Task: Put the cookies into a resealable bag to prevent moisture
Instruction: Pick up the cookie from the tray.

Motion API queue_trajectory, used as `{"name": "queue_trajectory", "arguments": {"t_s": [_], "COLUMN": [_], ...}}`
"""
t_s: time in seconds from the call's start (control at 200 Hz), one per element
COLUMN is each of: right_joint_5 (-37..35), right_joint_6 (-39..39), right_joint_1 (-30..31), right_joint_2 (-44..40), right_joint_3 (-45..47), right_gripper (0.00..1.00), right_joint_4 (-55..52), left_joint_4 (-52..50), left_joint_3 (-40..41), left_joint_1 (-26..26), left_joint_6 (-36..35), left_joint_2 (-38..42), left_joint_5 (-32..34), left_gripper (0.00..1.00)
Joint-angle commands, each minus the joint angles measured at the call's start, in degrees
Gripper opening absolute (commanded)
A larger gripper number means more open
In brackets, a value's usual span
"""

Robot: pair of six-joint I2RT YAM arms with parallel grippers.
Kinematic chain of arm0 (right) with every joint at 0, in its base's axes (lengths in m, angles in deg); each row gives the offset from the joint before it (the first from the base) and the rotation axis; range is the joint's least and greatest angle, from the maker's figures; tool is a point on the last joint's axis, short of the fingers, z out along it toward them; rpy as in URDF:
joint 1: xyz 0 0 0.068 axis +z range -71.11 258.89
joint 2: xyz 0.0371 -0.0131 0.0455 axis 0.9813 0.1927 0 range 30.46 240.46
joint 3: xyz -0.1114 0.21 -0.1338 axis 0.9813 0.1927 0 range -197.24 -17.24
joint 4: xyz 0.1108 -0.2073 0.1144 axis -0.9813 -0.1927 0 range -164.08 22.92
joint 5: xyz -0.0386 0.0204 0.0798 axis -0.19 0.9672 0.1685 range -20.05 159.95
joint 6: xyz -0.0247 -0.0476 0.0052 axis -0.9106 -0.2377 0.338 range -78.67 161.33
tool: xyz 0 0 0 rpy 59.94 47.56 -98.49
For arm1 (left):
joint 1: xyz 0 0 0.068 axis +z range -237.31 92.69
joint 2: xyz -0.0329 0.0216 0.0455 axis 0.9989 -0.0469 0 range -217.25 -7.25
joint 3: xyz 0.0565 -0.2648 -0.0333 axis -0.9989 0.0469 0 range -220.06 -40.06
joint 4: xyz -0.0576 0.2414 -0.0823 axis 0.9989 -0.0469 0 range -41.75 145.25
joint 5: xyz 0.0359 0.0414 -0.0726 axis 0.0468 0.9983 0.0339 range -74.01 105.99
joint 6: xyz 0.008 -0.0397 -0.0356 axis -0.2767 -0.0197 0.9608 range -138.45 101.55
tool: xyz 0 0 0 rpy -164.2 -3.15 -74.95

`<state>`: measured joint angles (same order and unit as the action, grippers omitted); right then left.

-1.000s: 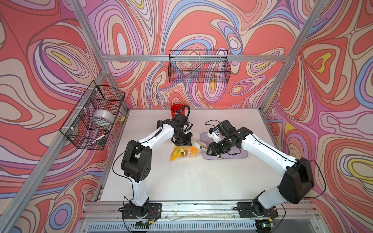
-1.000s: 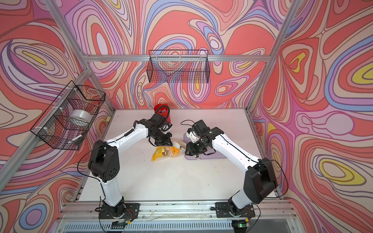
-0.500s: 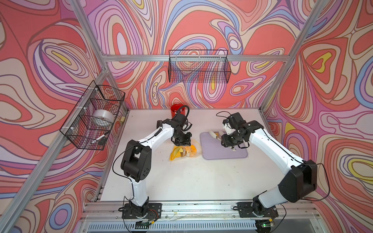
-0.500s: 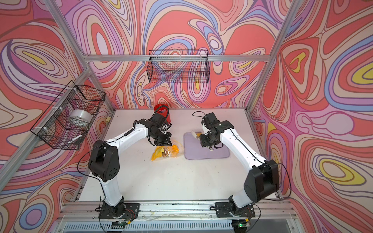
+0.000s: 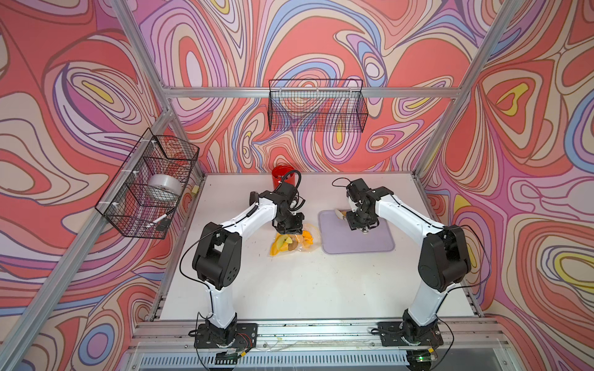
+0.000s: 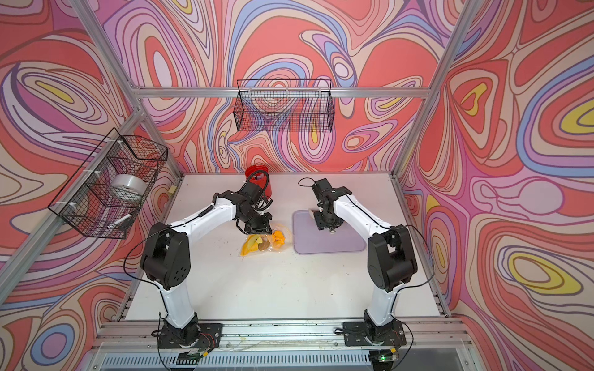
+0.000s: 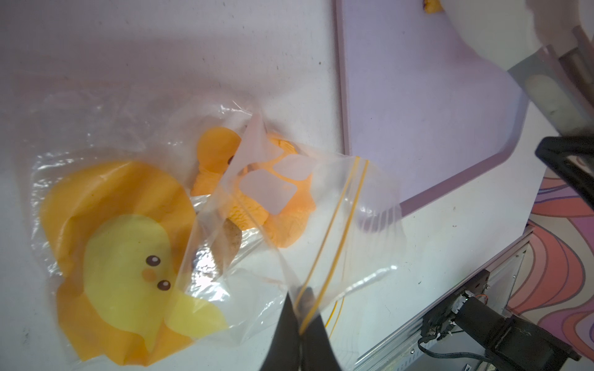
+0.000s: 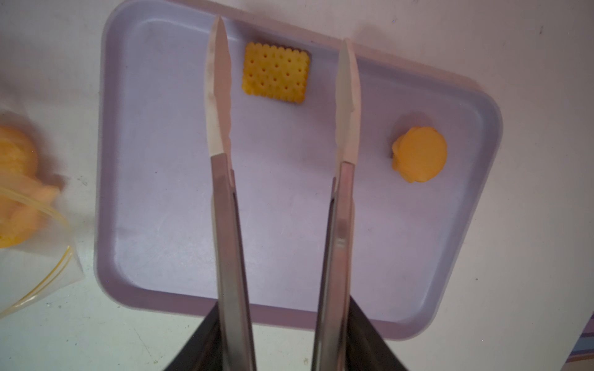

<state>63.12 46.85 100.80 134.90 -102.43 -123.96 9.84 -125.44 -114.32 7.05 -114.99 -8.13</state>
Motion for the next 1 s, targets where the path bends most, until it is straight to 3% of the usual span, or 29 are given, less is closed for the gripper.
{"name": "queue_trajectory", "arguments": {"t_s": [0.0, 0.225, 0.997], "right_joint_5": [-1.42, 0.8, -1.01], "right_joint_6": [0.57, 1.34, -2.23], "right_joint_1": [0.41, 0.42, 3.1], "right_joint_2": [1.48, 3.78, 2.6], "right_joint_3": [-1.22, -2.83, -6.93], "right_gripper": [0.52, 0.47, 0.5], "right_joint_4": [-0.51, -2.15, -7.14], "left_joint_4": [-1.48, -1.61, -0.66], "left_joint_3": [0.05, -0.05, 0.76], "left_joint_1": [0.37, 0.37, 0.37], "left_joint_6": [-0.32, -0.35, 0.21], "left_joint_2": [1.01, 0.97, 0.83], "left_joint_5": [0.33, 0.28, -0.22], "left_gripper": [0.0, 0.0, 0.0]}}
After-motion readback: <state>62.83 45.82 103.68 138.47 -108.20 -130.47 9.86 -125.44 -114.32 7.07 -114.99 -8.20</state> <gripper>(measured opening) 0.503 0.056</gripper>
